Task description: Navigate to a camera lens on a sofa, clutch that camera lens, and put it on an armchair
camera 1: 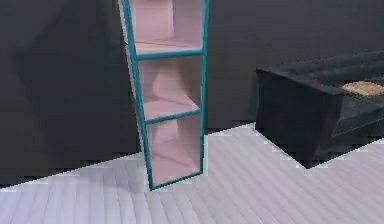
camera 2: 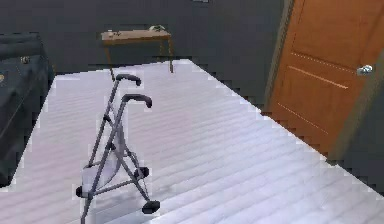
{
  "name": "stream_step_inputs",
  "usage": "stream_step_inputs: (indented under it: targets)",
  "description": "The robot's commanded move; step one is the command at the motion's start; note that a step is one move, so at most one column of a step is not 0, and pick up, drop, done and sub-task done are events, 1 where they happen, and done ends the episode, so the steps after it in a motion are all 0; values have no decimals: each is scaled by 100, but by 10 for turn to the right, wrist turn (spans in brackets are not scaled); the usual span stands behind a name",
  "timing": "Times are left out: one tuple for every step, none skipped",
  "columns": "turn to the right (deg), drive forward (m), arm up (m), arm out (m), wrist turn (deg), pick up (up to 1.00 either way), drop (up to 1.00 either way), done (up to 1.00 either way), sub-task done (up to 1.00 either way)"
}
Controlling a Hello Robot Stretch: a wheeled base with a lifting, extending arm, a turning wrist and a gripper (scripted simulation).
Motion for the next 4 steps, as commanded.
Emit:
stream_step_inputs:
  targets:
    - [0, 60, 0, 0, 0, 0, 0, 0, 0]
    - [-270, 0, 0, 0, 0, 0, 0, 0, 0]
    - [0, 5, 0, 0, 0, 0, 0, 0, 0]
    - [450, 0, 0, 0, 0, 0, 0, 0, 0]
